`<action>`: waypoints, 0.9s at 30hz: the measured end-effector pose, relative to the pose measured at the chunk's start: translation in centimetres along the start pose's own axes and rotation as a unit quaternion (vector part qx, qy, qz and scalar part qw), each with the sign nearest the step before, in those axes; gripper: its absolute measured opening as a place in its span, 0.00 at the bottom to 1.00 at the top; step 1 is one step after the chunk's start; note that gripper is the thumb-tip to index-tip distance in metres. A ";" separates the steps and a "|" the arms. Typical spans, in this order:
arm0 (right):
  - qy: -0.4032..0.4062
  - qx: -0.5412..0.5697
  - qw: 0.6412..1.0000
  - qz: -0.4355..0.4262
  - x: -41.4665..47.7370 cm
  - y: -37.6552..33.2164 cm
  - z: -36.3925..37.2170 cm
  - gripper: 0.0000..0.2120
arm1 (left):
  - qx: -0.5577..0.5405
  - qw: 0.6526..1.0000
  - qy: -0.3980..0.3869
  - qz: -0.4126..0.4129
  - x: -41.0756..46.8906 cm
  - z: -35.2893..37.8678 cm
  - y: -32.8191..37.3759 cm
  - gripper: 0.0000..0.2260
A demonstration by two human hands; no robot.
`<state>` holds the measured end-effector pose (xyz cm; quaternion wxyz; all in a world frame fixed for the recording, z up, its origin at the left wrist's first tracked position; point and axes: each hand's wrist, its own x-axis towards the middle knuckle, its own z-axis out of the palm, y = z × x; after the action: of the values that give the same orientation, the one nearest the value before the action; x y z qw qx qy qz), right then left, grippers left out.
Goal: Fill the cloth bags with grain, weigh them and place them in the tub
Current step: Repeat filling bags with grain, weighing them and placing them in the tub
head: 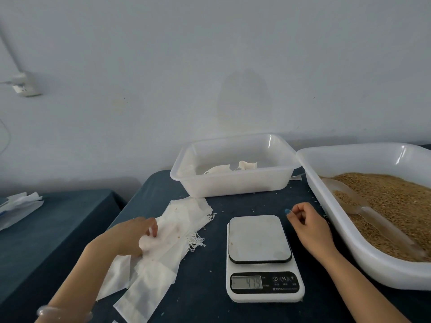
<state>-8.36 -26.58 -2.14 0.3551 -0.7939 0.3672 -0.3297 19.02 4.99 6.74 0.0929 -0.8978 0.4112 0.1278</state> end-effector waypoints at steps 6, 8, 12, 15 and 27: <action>0.001 0.004 1.000 -0.001 0.0 0.0 0.0 0.05 | -0.074 0.997 0.033 -0.006 -0.2 -1.0 -1.3 0.03; 0.001 0.008 1.000 -0.003 0.0 0.0 0.0 0.06 | -0.089 0.995 0.043 -0.012 -0.1 -1.3 -1.3 0.09; -0.003 0.005 1.000 -0.005 0.0 -0.1 0.0 0.07 | -0.134 0.990 0.034 -0.019 -0.4 -1.4 -1.2 0.15; -0.002 0.005 1.000 -0.006 0.0 0.0 0.0 0.07 | -0.132 0.990 0.047 -0.025 -0.4 -1.6 -1.1 0.18; 0.000 0.039 0.999 -0.014 -0.1 -0.4 0.0 0.06 | -0.260 0.910 0.320 0.050 0.0 -3.5 7.4 0.10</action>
<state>-8.28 -26.32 -1.89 0.3807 -0.7846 0.3431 -0.3489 13.92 -0.71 9.58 -0.2870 -0.8612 0.4151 -0.0599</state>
